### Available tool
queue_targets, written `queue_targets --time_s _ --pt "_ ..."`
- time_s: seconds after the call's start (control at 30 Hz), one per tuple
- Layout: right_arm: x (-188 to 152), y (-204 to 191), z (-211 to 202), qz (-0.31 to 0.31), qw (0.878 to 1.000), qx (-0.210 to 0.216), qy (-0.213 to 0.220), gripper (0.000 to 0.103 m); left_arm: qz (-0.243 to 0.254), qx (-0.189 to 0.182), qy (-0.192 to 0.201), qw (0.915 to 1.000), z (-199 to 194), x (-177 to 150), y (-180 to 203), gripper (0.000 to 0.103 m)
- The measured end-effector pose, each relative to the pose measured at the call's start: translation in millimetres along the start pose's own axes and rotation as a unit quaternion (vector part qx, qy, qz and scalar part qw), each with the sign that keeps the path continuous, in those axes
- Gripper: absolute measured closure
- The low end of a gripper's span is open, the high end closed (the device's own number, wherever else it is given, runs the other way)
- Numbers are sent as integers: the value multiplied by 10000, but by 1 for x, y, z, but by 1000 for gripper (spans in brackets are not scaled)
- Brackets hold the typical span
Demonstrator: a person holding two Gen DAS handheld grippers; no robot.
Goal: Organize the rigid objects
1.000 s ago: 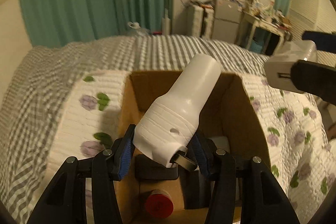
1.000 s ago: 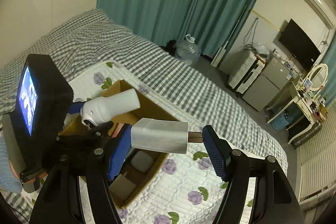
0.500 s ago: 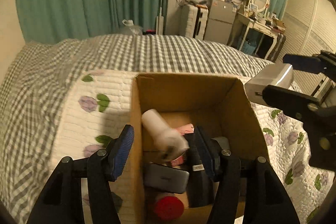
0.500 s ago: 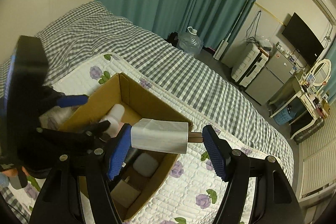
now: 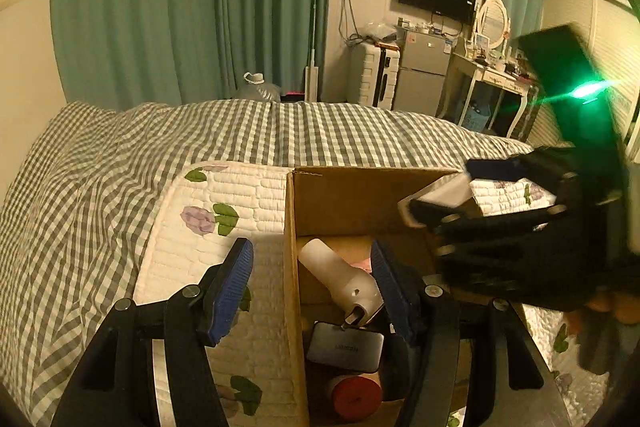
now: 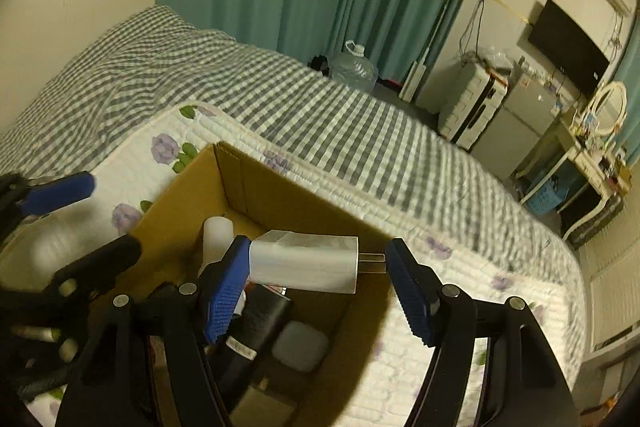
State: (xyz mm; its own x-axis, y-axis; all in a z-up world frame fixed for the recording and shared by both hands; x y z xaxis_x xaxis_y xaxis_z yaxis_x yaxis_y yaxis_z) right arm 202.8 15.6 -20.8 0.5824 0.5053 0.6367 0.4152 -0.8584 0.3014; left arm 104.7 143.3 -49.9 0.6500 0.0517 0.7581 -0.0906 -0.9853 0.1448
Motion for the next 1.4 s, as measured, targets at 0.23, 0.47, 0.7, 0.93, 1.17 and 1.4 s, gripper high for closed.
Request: queue_targets --time_s 0.23,0.47,0.7,0.93,1.17,1.4 --pt "-8 -16 35 94 9995 -71 -280 34 -15 9 -15 10000 2 -2 -3 39" --pt "-6 -1 20 451 9989 -98 -80 18 -99 45 229 9997 -10 3 -5 39" --pt "0 17 -23 670 9972 -221 259 15 -19 -77 545 9985 -30 9 3 39" --pt "-12 31 -84 856 9930 -504 636 14 257 -348 1278 9909 -77 15 24 35" --pt "-34 46 -165 1143 9823 -796 1253 7 607 -481 1780 9810 -124 16 46 32" --pt "-71 53 -221 1655 9652 -1030 1744 0 583 -147 2118 9755 -158 1 56 28"
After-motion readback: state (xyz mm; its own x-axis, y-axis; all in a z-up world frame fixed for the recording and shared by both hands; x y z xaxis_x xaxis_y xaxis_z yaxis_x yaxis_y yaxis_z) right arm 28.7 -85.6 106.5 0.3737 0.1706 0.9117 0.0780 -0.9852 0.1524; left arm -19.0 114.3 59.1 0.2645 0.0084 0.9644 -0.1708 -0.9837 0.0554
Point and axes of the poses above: each gripper's, at about its wrist camera, not at the fingertips, and z roughly the way its jaws point, y to its right, x to its top, the point moved 1 cm from there along z, roughly the way its jaws point, and after that the axes turned 10 degrees about -x, right-handed, at the moved point
